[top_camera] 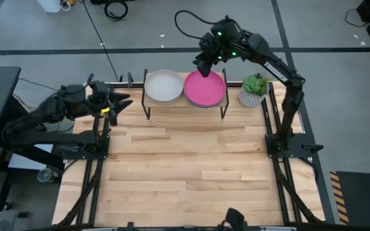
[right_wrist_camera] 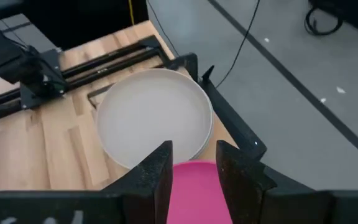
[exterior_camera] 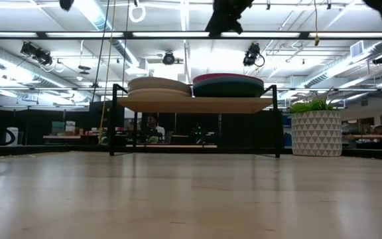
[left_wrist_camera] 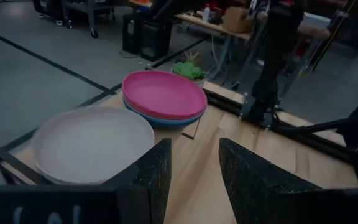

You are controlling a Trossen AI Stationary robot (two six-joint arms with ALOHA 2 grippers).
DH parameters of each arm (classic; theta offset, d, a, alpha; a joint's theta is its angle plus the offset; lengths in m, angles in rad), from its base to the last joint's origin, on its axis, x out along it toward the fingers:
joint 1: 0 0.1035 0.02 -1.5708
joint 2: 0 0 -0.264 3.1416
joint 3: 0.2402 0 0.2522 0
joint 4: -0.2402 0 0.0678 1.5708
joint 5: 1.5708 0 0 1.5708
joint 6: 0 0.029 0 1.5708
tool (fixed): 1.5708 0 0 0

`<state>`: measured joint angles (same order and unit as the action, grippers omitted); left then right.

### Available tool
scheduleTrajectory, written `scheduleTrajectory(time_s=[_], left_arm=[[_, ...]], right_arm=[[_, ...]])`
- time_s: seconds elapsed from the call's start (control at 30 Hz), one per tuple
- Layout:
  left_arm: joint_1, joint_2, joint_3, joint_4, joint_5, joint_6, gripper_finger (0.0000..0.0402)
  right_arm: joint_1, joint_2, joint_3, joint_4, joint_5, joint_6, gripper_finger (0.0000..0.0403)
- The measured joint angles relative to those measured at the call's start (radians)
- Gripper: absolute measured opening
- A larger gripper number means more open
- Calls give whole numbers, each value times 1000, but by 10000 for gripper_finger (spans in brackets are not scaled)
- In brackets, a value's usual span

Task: Place and stack plates onto a shelf
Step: Return to Home Position

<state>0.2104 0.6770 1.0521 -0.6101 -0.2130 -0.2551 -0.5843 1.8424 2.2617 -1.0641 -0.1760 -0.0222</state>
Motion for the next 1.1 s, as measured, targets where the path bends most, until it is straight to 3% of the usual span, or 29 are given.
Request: scheduleTrajectory(time_s=[0.2, 0.47, 0.67, 0.8, 1.0, 1.1], left_arm=[[2, -133, -241, 236, -13, -80, 141], [3, -293, -489, 389, -52, -216, 141], [3, -367, -620, 439, -98, -327, 141], [3, -398, -658, 448, -127, -370, 141], [3, -427, -667, 464, -150, -380, 141], [3, -439, -667, 464, -161, -361, 141]], right_arm=[[36, -179, -277, 151, 60, 49, 129], [113, -497, -966, 663, 122, 248, 129], [146, -668, -1370, 962, 133, 419, 129], [147, -779, -1541, 1080, 155, 467, 129], [159, -959, -1638, 1127, 250, 411, 129], [156, -1036, -1702, 1147, 203, 428, 128]])
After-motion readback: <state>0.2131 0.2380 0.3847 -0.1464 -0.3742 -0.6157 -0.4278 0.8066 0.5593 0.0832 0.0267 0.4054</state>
